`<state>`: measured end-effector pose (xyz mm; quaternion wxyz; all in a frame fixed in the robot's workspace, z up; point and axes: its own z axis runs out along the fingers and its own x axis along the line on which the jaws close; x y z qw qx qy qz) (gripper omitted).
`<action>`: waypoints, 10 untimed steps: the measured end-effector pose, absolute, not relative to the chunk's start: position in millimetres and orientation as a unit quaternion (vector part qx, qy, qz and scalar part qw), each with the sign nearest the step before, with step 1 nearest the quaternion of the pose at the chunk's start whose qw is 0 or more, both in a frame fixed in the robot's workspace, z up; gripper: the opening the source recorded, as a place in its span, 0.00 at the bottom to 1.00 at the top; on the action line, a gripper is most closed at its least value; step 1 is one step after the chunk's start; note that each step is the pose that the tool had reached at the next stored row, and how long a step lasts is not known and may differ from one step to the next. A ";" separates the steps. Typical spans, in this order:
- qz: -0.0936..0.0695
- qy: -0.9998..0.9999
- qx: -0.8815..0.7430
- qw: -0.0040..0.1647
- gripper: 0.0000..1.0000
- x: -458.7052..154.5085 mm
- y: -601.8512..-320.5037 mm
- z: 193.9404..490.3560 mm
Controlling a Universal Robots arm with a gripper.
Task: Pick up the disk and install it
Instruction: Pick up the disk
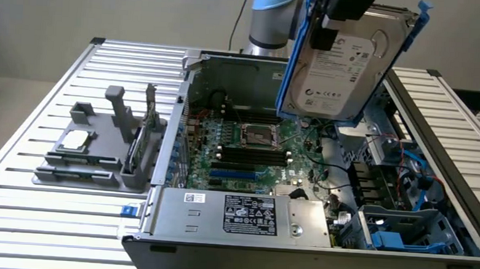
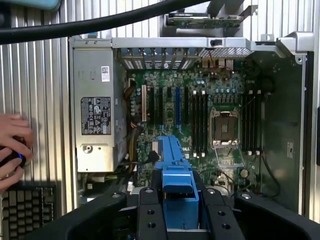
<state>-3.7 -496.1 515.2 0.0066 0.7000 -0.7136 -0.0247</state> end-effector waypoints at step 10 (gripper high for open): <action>-0.025 -0.714 0.700 0.007 0.33 26.5 -523.5 515.0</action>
